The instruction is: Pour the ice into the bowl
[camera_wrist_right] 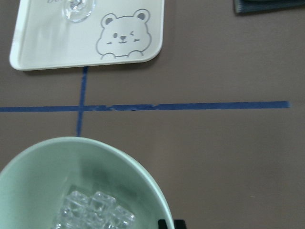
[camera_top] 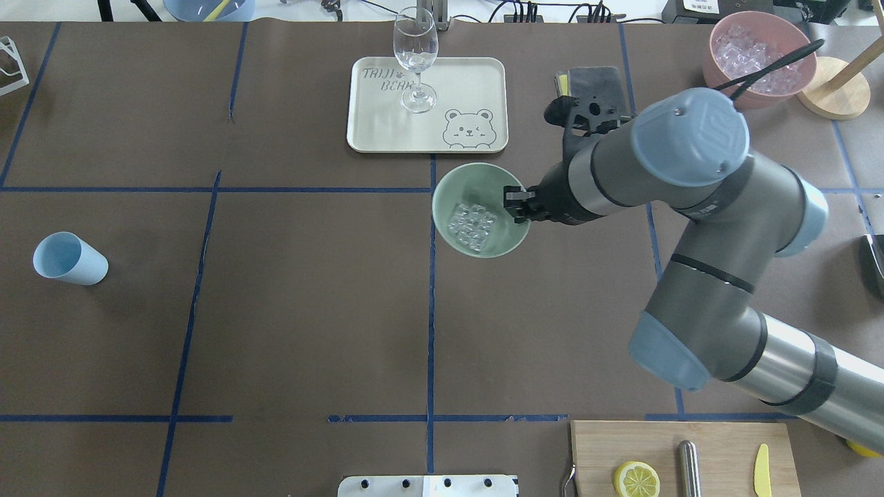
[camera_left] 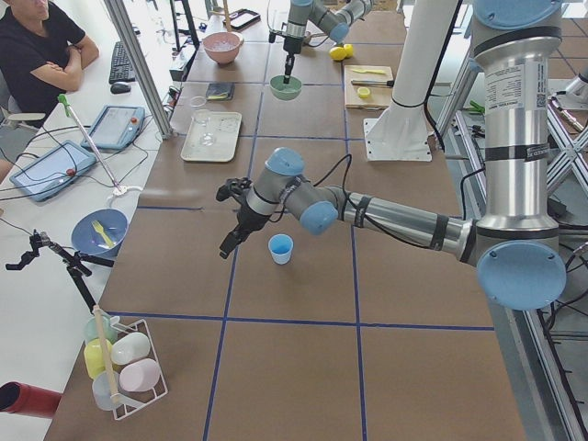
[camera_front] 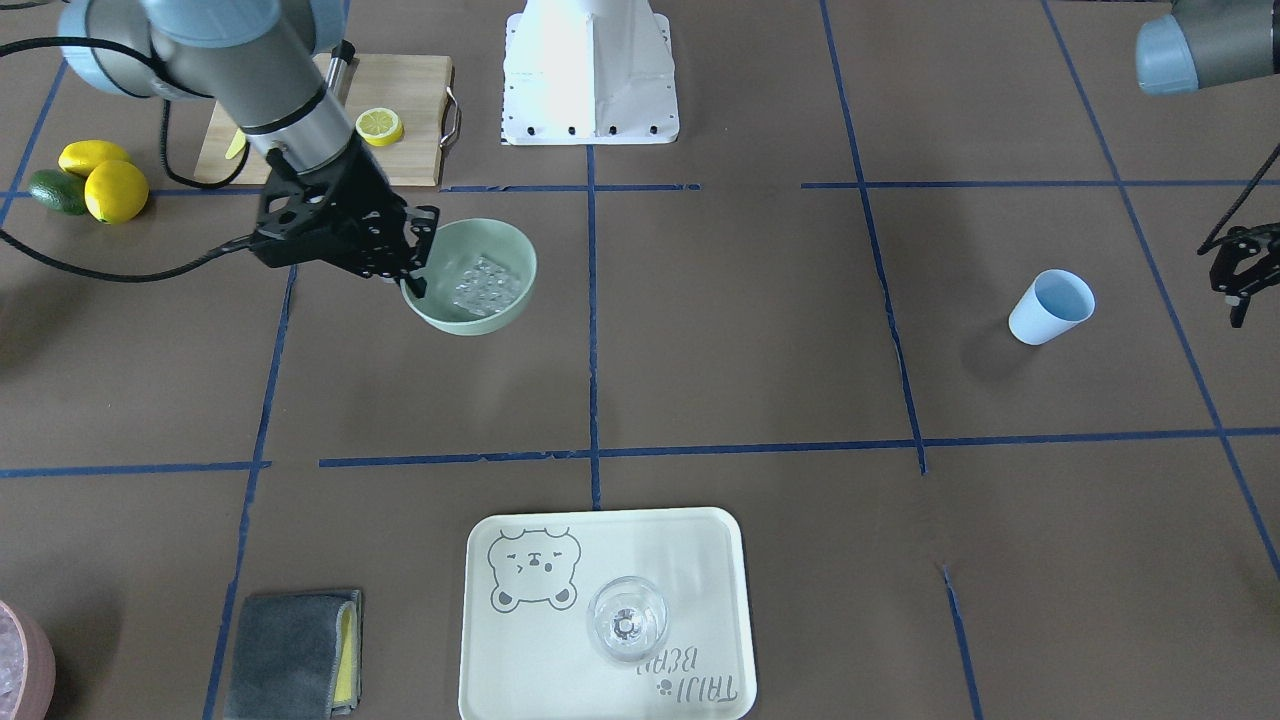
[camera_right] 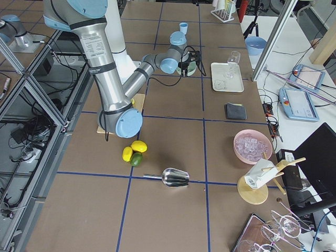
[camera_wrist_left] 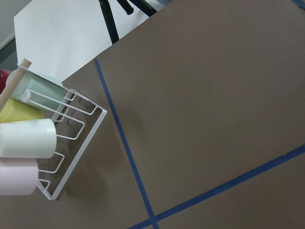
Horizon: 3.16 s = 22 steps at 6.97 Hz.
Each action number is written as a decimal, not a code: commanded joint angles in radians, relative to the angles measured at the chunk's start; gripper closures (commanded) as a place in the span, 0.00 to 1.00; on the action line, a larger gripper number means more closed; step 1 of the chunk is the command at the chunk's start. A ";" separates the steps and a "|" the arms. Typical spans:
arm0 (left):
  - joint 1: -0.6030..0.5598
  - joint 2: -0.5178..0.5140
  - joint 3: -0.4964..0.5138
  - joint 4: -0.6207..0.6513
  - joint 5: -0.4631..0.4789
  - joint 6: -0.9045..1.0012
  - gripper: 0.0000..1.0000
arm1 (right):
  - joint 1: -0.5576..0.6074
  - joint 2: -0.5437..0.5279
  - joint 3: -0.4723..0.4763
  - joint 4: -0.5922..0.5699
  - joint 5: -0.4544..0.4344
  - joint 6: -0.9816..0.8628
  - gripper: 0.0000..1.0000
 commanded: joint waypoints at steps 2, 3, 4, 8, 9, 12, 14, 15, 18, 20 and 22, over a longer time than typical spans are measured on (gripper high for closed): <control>-0.051 -0.024 0.009 0.096 -0.160 0.019 0.00 | 0.160 -0.372 -0.089 0.387 0.104 -0.185 1.00; -0.051 -0.021 0.011 0.096 -0.161 0.019 0.00 | 0.220 -0.382 -0.187 0.453 0.207 -0.213 1.00; -0.053 -0.021 0.011 0.093 -0.163 0.019 0.00 | 0.235 -0.413 -0.263 0.523 0.214 -0.266 1.00; -0.053 -0.026 0.011 0.087 -0.161 0.015 0.00 | 0.289 -0.456 -0.340 0.561 0.260 -0.304 0.46; -0.053 -0.026 0.011 0.087 -0.161 0.015 0.00 | 0.307 -0.463 -0.340 0.559 0.257 -0.322 0.00; -0.053 -0.026 0.012 0.087 -0.161 0.015 0.00 | 0.450 -0.465 -0.328 0.374 0.258 -0.651 0.00; -0.054 -0.021 0.012 0.087 -0.163 0.015 0.00 | 0.546 -0.444 -0.292 0.183 0.261 -0.873 0.00; -0.059 -0.021 0.012 0.087 -0.163 0.015 0.00 | 0.598 -0.437 -0.234 0.042 0.261 -0.987 0.00; -0.073 -0.018 0.012 0.094 -0.163 0.018 0.00 | 0.770 -0.402 -0.175 -0.243 0.396 -1.228 0.00; -0.136 -0.028 0.055 0.152 -0.271 0.024 0.00 | 0.811 -0.436 -0.172 -0.234 0.424 -1.224 0.00; -0.195 -0.015 0.067 0.231 -0.321 0.141 0.00 | 0.811 -0.431 -0.155 -0.231 0.406 -1.209 0.00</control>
